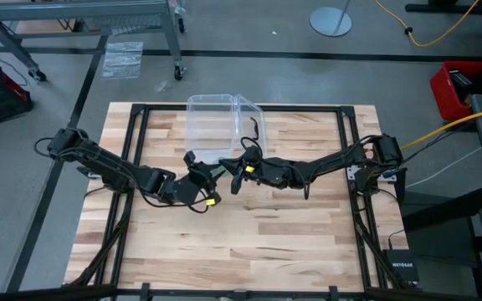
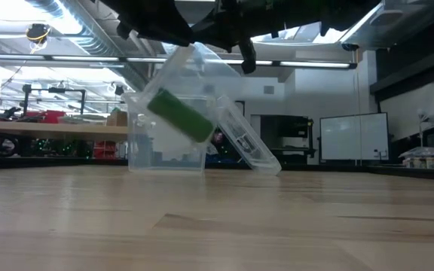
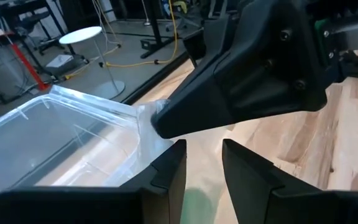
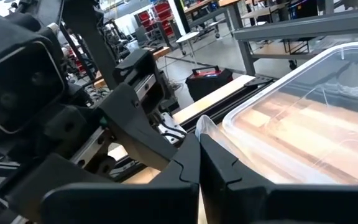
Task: Roll bandage
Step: Close the transparent zip bag
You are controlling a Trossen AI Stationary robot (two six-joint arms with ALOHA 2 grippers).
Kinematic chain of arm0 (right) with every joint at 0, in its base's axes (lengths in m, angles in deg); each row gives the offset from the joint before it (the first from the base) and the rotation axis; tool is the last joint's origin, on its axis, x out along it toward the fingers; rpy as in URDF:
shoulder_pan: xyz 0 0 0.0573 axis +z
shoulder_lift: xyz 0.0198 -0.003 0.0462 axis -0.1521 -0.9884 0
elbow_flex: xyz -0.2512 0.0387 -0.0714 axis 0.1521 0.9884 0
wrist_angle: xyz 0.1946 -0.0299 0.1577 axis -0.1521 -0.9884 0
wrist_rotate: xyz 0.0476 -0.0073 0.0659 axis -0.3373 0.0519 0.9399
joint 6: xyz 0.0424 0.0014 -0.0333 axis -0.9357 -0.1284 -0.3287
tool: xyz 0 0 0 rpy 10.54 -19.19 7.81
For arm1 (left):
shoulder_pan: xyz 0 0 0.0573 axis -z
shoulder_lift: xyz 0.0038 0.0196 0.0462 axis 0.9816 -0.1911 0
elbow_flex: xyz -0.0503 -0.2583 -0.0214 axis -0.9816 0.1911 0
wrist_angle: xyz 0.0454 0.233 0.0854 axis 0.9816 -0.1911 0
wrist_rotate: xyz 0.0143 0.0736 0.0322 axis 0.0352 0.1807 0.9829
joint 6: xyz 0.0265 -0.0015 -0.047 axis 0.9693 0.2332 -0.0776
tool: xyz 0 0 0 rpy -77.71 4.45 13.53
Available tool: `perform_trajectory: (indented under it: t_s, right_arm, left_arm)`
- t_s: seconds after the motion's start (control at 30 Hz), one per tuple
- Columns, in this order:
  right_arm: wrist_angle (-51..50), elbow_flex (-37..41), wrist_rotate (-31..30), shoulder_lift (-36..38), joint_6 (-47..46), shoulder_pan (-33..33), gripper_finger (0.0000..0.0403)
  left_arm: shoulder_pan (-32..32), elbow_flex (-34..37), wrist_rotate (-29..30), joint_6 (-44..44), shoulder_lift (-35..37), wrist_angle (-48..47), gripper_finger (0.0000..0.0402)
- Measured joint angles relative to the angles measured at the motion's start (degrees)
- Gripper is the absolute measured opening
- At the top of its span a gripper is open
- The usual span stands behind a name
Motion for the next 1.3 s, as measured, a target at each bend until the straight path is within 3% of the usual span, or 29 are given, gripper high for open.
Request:
perform_trajectory:
  t_s: [0.2, 0.67, 1.3]
  right_arm:
    - [-1.4, 0.0, 0.3, 0.0, 0.0, 0.0, 0.0000]
    - [-1.4, 0.0, 1.5, 0.0, 0.0, 0.0, 0.0000]
    - [4.2, 0.0, 7.0, 0.0, 0.0, 0.0, 0.0000]
  left_arm:
    - [1.9, 0.0, 0.8, -0.7, 0.0, -0.1, 0.0098]
    - [5.4, 0.0, 10.2, 1.7, 0.0, -1.6, 0.0098]
    - [4.8, 0.0, 10.9, 1.9, 0.0, -2.0, 0.0098]
